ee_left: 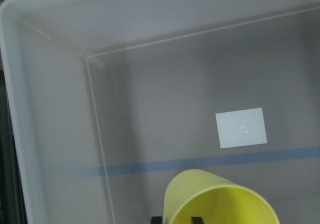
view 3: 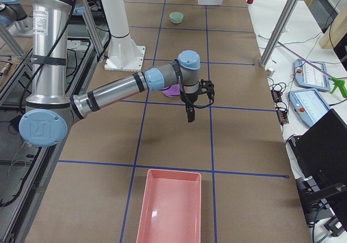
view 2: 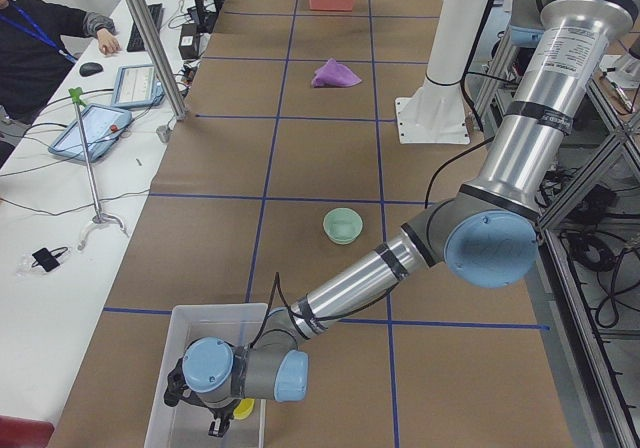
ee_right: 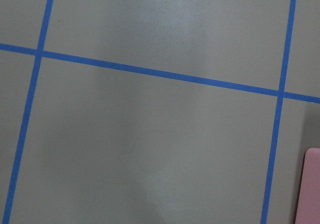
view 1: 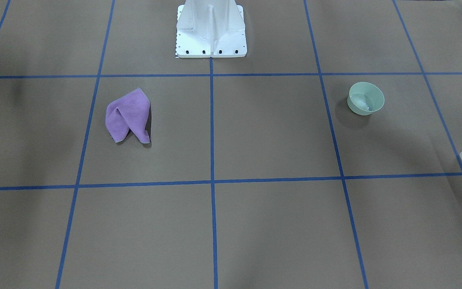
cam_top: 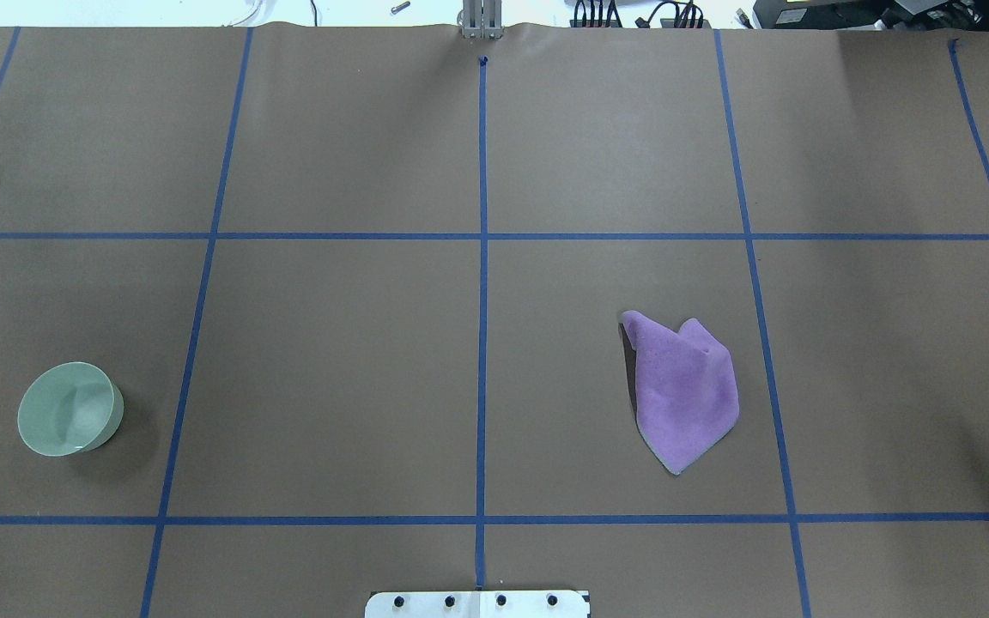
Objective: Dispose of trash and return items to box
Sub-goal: 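Lower the yellow cup into the clear bin and open the left gripper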
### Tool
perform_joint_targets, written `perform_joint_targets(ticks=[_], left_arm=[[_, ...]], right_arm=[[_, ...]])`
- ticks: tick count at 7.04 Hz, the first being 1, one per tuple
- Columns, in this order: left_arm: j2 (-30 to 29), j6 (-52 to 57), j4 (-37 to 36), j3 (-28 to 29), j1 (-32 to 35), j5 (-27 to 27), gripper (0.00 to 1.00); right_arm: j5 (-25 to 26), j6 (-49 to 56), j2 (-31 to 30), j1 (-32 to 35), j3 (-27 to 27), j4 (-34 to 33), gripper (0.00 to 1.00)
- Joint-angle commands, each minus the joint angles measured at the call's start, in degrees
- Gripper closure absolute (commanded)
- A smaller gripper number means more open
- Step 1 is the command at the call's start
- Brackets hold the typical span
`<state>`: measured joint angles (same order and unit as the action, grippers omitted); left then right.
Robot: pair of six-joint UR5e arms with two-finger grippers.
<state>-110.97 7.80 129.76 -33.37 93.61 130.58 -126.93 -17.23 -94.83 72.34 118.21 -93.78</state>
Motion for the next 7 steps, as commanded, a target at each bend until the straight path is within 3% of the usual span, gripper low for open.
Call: perform_joint_targets(ticks=[1,2,3,4,5,7], left_arm=[[-0.6,1.0,0.5,-1.0,0.7,3.2,0.01],[-2.0,0.8,-0.8,-2.4,3.1,7.0,0.01],[-2.1,0.8,-5.9,-7.8,5.1,8.5,0.01],[-0.8,0.4,-13.8,-18.4,6.0,8.3,0.01],[4.9,-0.9,-17.9,-29.2,5.6,8.4,0.0],[17.0,-13.6,-17.8,-51.3,-0.9,8.9,0.0]], right_arm=[[0.0,0.0,0.1,0.0,0.0,0.0,0.0],[0.0,0.0,0.1,0.0,0.0,0.0,0.0],[-0.1,0.0,0.1,0.0,0.0,0.0,0.0],[-0.1,0.0,0.1,0.0,0.0,-0.1,0.0],[-0.2,-0.1,0.0,0.0,0.0,0.0,0.0],[-0.2,-0.1,0.0,0.0,0.0,-0.1,0.0]])
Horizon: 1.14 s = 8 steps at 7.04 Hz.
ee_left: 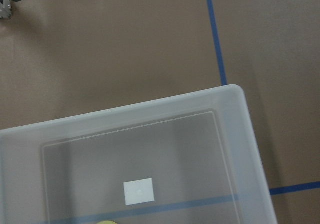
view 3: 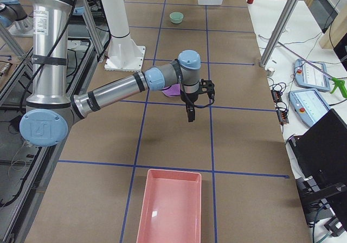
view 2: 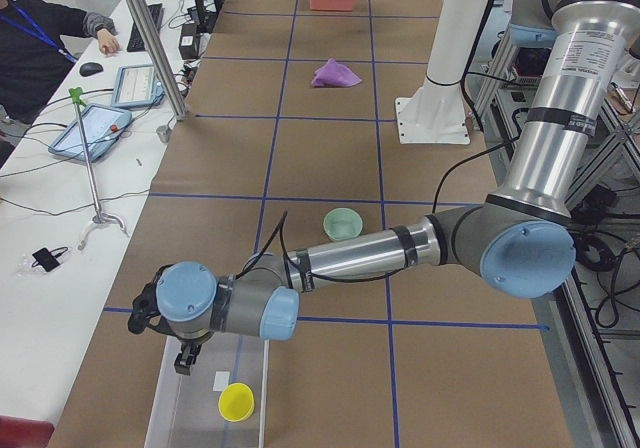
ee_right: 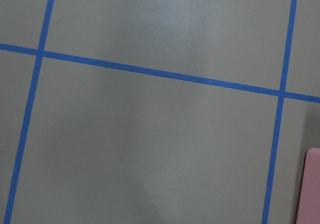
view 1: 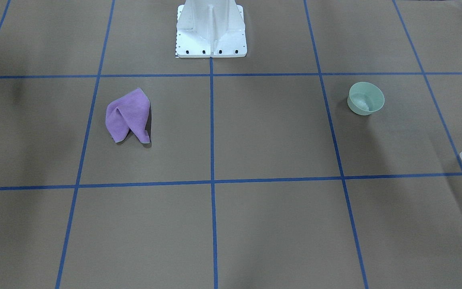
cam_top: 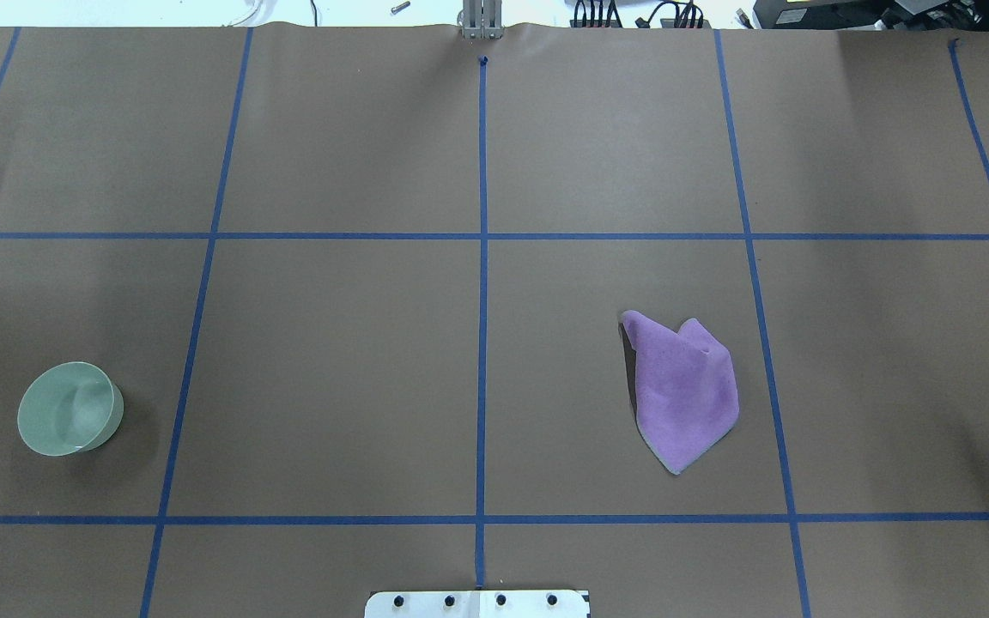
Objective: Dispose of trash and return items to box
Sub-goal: 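Lower the yellow cup into the clear bin and open the left gripper, then reach the left gripper to the pale green bowl and grasp its rim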
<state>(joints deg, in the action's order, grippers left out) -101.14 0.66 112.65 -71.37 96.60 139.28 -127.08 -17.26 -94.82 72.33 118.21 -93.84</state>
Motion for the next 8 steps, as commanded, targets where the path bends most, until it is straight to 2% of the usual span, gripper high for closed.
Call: perform_joint_targets(ticks=[1,2,3,4,6,8], left_arm=[[11.9,-7.9,-0.2,-21.3,-8.1,0.3,0.0],[13.1,-10.0,1.2,-24.2,-12.5,1.4,0.01],[15.1,-14.1,7.5,-24.4,-17.9,3.9,0.01],[17.7,-21.1,16.8,-24.0,-24.3,3.2,0.01],[18.3,-32.9,23.0,-23.9,-37.7,-3.6,0.01],[18.3,-37.4,26.0,-23.7,-43.8,-5.2,0.02]], right_arm=[[-0.1,0.0,0.0,0.0,0.0,0.0,0.0],[-0.2,0.0,0.0,0.0,0.0,0.0,0.0],[-0.2,0.0,0.0,0.0,0.0,0.0,0.0],[-0.2,0.0,0.1,-0.1,0.0,0.0,0.0],[-0.2,0.0,0.0,-0.1,0.0,0.1,0.0],[-0.1,0.0,0.1,-0.1,0.0,0.0,0.0]])
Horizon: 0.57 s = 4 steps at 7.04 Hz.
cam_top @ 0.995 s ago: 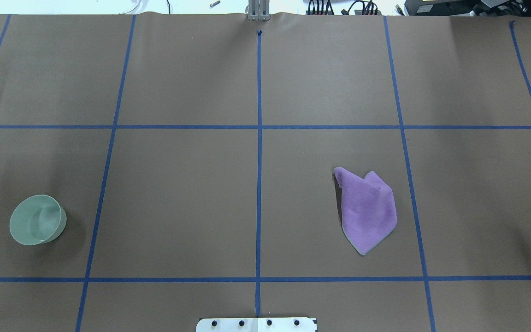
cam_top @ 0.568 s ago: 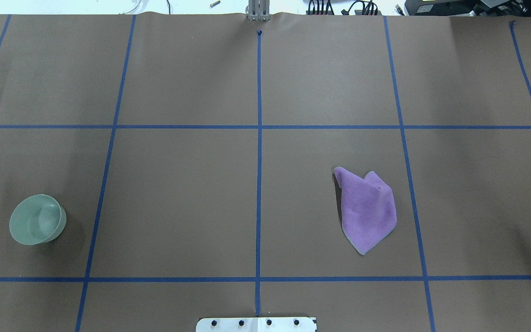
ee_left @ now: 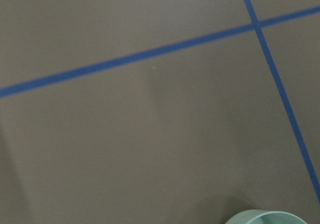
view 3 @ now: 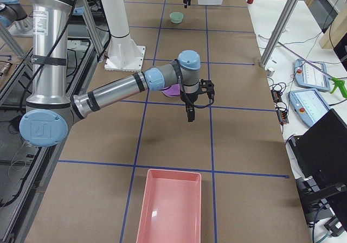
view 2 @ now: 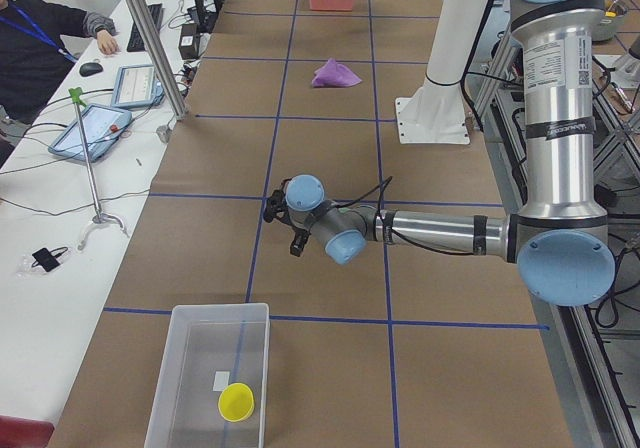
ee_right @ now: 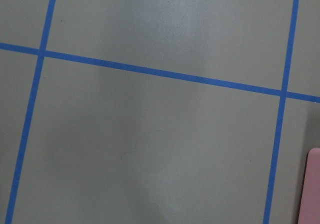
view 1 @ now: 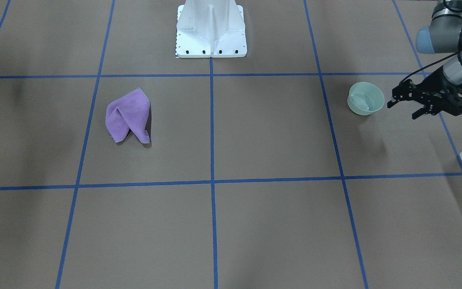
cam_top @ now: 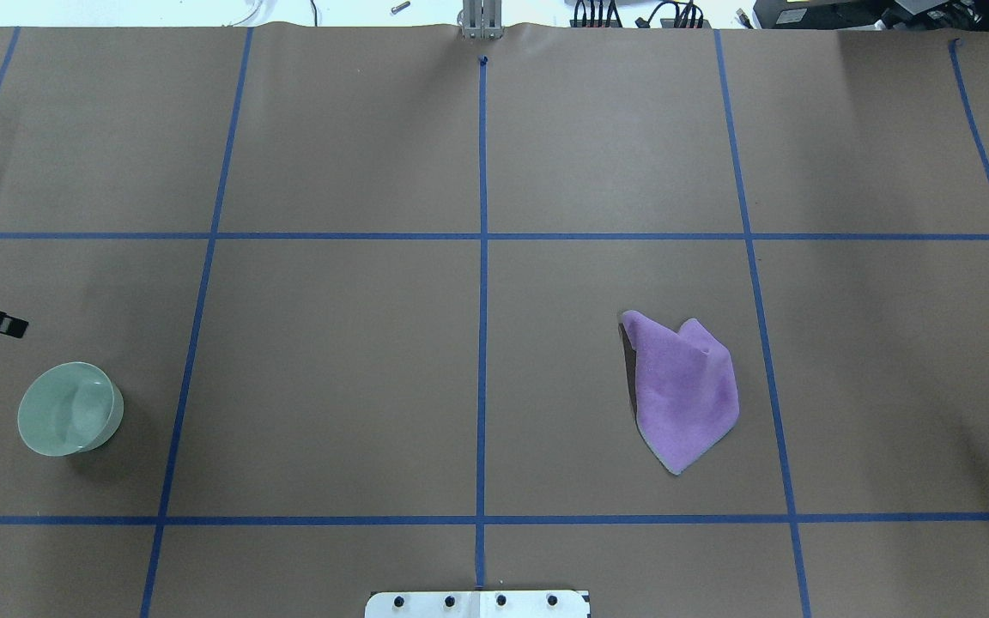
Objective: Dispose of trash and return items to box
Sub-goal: 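Reach the left gripper to the pale green bowl and grasp its rim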
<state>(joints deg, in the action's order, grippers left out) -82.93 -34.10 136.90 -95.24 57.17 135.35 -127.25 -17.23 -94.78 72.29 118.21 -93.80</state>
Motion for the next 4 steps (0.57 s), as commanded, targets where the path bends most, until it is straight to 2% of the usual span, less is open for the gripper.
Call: perform_joint_targets(ticks=[1,3,4], left_arm=[[0.2,-2.5,1.8,0.6,-5.8,-1.2,0.07],[0.7,-2.4,1.8,1.0,-6.5,-1.2,0.7],[0.7,-2.2,2.0,1.6,-6.5,-1.3,0.86]], right_arm=[[0.1,0.0,0.0,0.0,0.0,0.0,0.0],[0.1,0.0,0.0,0.0,0.0,0.0,0.0],[0.1,0.0,0.0,0.0,0.0,0.0,0.0]])
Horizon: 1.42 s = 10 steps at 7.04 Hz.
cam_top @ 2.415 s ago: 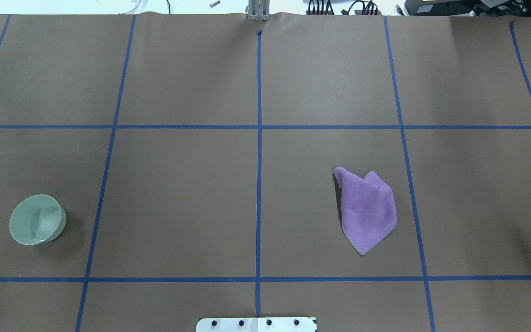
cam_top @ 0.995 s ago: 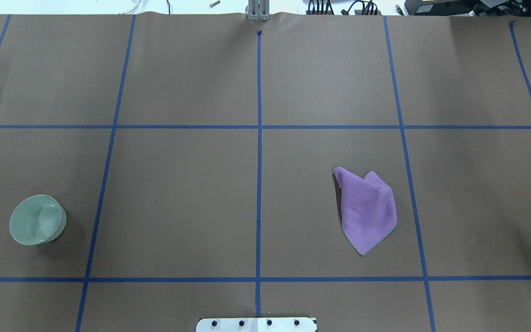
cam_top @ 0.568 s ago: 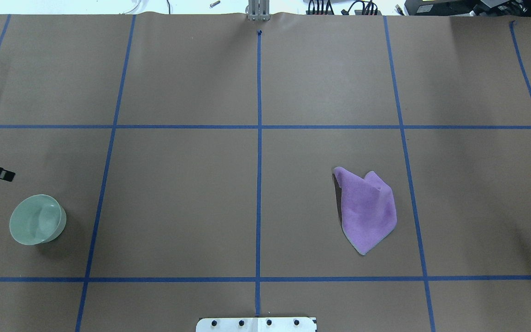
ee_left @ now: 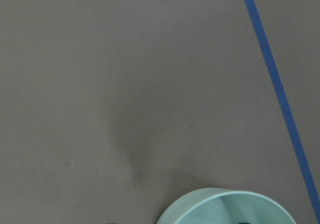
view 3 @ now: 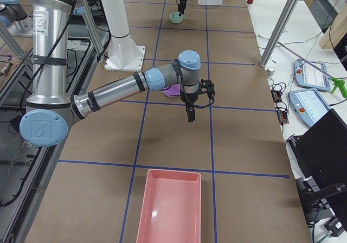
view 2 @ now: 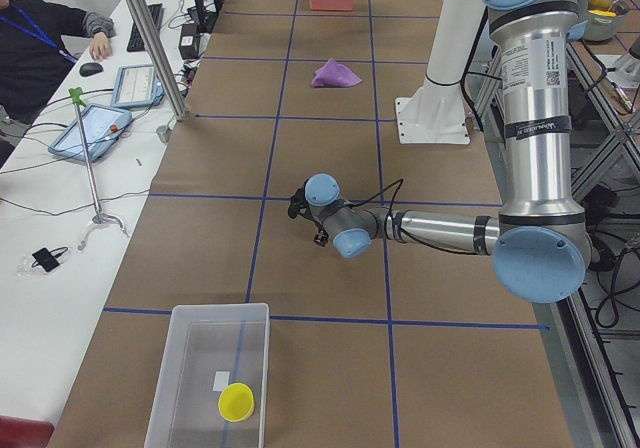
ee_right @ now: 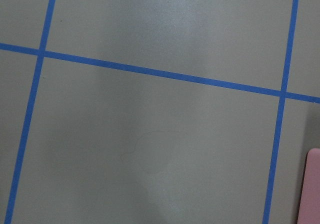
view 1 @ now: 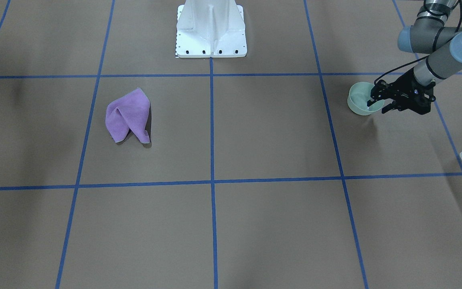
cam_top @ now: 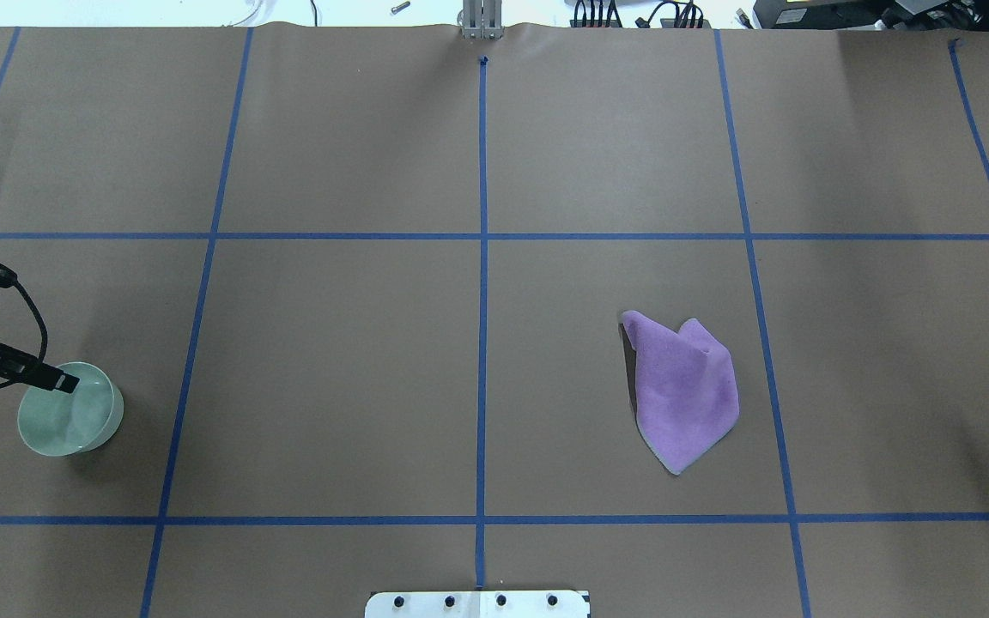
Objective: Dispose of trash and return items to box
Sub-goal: 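Reach the left gripper to the pale green bowl and grasp its rim, then carry the green bowl with the left gripper into the clear bin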
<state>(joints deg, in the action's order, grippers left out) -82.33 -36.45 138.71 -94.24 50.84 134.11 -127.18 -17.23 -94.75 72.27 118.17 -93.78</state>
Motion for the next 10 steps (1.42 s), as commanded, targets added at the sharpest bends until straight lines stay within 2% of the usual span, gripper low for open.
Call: perform_joint_targets(ticks=[1,3,4,6,7,8,9,10], left_arm=[[0.1,0.1,0.2,0.6,-0.2,-0.1,1.0],[0.8,0.1,4.7,0.4,0.4,0.6,1.0],[0.9,0.1,4.6,-0.2,2.5,0.7,1.0],[-0.3,0.2,0.3,1.1,16.3,5.8,1.0],[-1.8,0.3,-6.4,0.9,20.0,5.8,1.0],[-6.0,1.6,-17.0,1.4,26.4,5.6,1.0],[-11.0,9.3,-26.8,4.0,32.2,5.0,1.0],[-17.4,20.3,-32.5,13.3,38.6,4.9,1.0]], right_arm=[[0.0,0.0,0.0,0.0,0.0,0.0,0.0],[0.0,0.0,0.0,0.0,0.0,0.0,0.0],[0.0,0.0,0.0,0.0,0.0,0.0,0.0],[-0.1,0.0,0.1,0.0,0.0,0.0,0.0],[0.0,0.0,0.1,0.0,0.0,0.0,0.0],[-0.1,0.0,0.1,0.0,0.0,0.0,0.0],[-0.1,0.0,0.1,0.0,0.0,0.0,0.0],[-0.1,0.0,0.1,0.0,0.0,0.0,0.0]])
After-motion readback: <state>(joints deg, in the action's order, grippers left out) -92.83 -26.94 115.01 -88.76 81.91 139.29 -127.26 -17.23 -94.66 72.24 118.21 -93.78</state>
